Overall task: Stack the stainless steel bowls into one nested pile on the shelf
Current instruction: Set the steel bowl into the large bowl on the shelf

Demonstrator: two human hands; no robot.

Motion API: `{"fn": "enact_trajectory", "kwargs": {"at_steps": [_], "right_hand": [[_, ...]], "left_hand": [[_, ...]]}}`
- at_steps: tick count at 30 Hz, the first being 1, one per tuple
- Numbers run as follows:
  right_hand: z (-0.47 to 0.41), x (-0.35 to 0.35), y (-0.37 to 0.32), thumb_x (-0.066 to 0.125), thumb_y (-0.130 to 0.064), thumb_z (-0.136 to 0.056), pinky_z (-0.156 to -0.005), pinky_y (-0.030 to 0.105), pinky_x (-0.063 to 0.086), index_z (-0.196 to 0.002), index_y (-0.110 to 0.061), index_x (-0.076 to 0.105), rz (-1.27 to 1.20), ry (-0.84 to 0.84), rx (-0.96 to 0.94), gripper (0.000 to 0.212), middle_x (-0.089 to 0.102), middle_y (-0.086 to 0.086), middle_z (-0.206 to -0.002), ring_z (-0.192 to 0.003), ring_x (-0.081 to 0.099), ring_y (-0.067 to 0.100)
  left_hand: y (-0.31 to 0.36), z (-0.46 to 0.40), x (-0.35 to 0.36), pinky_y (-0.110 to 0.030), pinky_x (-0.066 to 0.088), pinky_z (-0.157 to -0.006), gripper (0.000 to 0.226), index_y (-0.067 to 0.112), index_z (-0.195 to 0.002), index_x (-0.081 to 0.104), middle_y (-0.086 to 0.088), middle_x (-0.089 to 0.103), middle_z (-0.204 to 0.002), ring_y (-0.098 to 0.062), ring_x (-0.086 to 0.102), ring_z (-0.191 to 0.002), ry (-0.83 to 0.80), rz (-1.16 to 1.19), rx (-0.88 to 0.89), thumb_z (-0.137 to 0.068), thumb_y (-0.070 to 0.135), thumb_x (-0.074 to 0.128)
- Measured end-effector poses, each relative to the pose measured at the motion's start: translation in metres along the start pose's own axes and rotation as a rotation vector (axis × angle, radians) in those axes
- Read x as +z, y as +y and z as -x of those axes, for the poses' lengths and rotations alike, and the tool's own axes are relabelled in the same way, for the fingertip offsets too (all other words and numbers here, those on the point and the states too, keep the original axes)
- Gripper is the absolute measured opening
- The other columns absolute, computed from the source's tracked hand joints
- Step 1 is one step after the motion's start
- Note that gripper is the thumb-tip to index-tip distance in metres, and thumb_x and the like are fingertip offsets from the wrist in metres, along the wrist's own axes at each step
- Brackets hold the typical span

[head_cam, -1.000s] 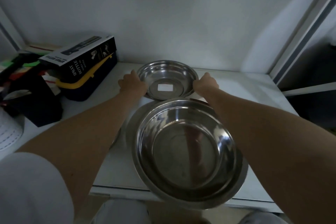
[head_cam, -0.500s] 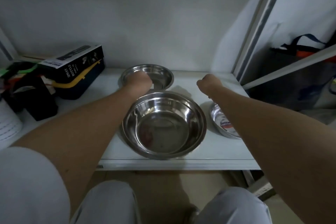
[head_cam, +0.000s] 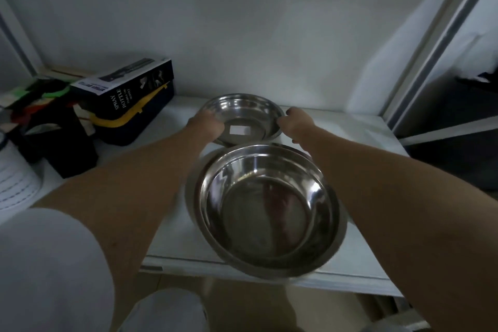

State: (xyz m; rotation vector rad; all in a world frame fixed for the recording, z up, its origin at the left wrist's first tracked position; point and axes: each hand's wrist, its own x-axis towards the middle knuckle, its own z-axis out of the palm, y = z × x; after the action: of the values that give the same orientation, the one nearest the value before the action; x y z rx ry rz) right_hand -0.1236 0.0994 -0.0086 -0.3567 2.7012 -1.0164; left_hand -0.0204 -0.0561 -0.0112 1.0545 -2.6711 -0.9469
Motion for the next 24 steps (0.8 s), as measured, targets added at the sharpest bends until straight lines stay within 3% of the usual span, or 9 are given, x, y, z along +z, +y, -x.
{"fn": "enact_trajectory", "kwargs": {"at_steps": [3,7,12,17,21,24], "right_hand": [[-0.023,0.013,0.0,0.045,-0.021,-0.09,-0.073,0.031,0.045,-0.125,-0.006,0.055,0.008,-0.007,-0.003,0.039,0.061,0.012,-0.112,-0.089,0.053,0.024],[-0.046,0.022,-0.006,0.047,-0.033,-0.092,-0.072,0.032,0.043,-0.126,-0.007,0.053,0.042,0.022,-0.001,0.043,0.062,0.013,-0.116,-0.086,0.053,0.026],[-0.062,0.025,-0.01,0.045,-0.022,-0.09,-0.092,0.041,0.05,-0.127,-0.006,0.051,0.017,0.019,0.017,0.04,0.061,0.016,-0.121,-0.105,0.059,0.031],[-0.062,0.019,-0.014,0.043,-0.018,-0.09,-0.094,0.041,0.048,-0.122,-0.001,0.053,-0.036,0.063,0.061,0.038,0.059,0.018,-0.122,-0.104,0.056,0.032],[-0.049,0.0,-0.023,0.039,-0.016,-0.088,-0.094,0.042,0.048,-0.124,0.0,0.051,-0.099,0.12,0.054,0.042,0.051,0.019,-0.13,-0.106,0.055,0.032],[-0.031,-0.017,-0.025,0.039,-0.016,-0.09,-0.095,0.043,0.049,-0.127,-0.001,0.049,-0.096,0.151,0.069,0.042,0.041,0.017,-0.135,-0.111,0.054,0.036]], "left_hand": [[-0.001,-0.023,0.005,-0.034,0.036,-0.11,0.044,0.013,-0.141,0.047,-0.013,0.047,-0.146,-0.032,0.046,-0.133,-0.004,-0.025,-0.012,-0.098,0.021,0.041],[-0.005,-0.049,0.006,-0.034,0.043,-0.1,0.047,0.009,-0.137,0.052,-0.018,0.054,-0.138,-0.035,0.053,-0.126,0.004,-0.011,-0.049,-0.095,0.028,0.048],[-0.007,-0.065,0.01,-0.034,0.041,-0.102,0.046,0.006,-0.137,0.052,-0.019,0.055,-0.139,-0.035,0.052,-0.128,-0.006,-0.025,-0.056,-0.093,0.019,0.05],[-0.009,-0.072,0.005,-0.034,0.036,-0.107,0.056,0.002,-0.147,0.037,-0.02,0.043,-0.149,-0.034,0.042,-0.137,0.069,0.075,-0.15,-0.094,0.017,0.048],[0.005,-0.064,-0.01,-0.032,0.042,-0.088,0.044,-0.003,-0.136,0.05,-0.023,0.054,-0.136,-0.037,0.053,-0.126,0.162,0.128,-0.104,-0.094,0.01,0.046],[0.017,-0.045,-0.02,-0.033,0.043,-0.088,0.041,-0.004,-0.132,0.052,-0.024,0.056,-0.132,-0.037,0.055,-0.121,0.168,0.182,-0.068,-0.093,0.008,0.046]]}}
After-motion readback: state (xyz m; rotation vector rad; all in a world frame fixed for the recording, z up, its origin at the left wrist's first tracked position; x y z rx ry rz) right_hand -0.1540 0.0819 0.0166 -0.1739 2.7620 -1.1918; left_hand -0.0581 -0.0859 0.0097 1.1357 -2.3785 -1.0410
